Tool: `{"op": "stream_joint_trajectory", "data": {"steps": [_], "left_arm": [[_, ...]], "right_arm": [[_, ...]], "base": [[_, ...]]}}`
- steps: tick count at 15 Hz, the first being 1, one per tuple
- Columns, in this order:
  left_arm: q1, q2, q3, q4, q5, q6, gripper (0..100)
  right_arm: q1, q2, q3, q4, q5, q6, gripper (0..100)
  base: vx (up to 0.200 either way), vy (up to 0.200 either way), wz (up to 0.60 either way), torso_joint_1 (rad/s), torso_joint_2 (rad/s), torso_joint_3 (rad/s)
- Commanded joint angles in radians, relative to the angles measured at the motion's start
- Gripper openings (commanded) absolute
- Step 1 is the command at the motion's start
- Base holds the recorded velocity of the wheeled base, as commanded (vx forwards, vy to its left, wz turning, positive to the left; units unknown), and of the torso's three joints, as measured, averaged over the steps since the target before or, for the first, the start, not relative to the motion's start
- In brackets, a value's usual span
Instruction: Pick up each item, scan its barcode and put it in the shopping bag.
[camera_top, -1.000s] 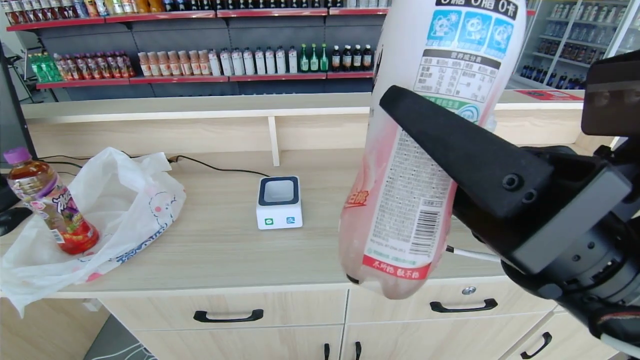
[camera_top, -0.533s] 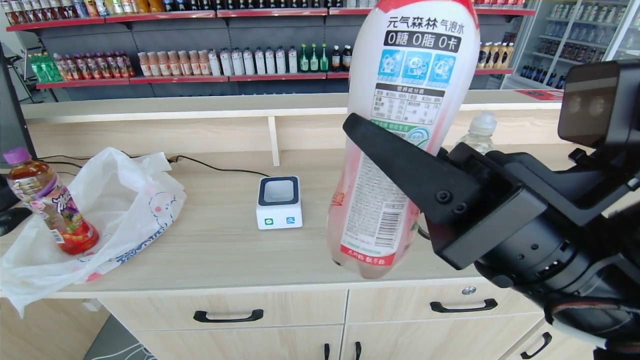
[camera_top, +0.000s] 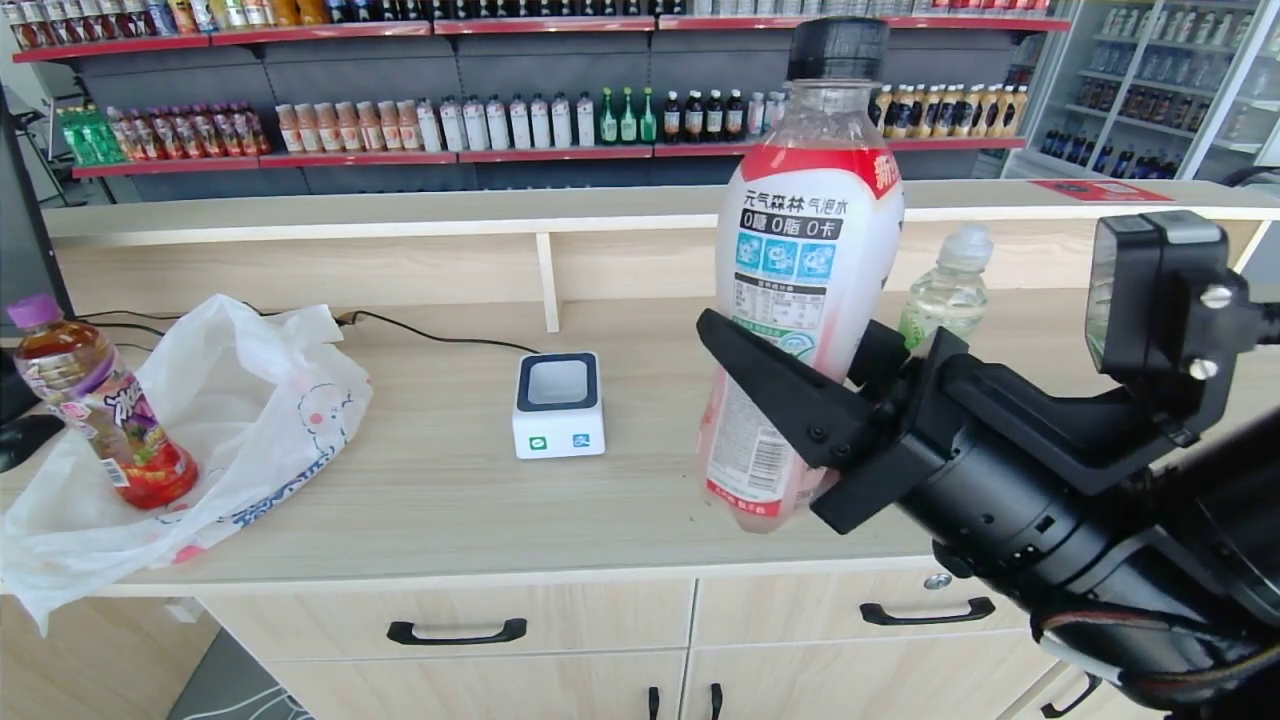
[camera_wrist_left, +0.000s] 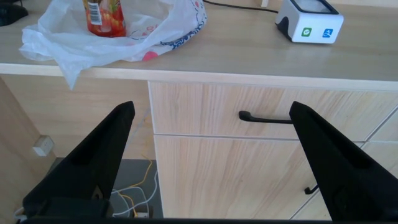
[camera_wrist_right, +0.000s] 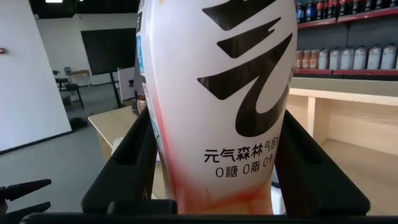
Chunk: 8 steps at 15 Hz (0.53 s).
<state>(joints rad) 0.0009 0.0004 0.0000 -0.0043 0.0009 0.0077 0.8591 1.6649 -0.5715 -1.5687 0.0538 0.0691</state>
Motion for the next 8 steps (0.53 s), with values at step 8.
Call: {"op": "stream_joint_trajectory", "data": {"steps": [8], "left_arm": [[0.001,0.000,0.000,0.000,0.001,0.000,100]], "right_arm": [[-0.339,-0.082,0.119,-0.002,-0.170,-0.063,0]], "base": [[0.000,0.000,0.00,0.000,0.00,0.000]]}}
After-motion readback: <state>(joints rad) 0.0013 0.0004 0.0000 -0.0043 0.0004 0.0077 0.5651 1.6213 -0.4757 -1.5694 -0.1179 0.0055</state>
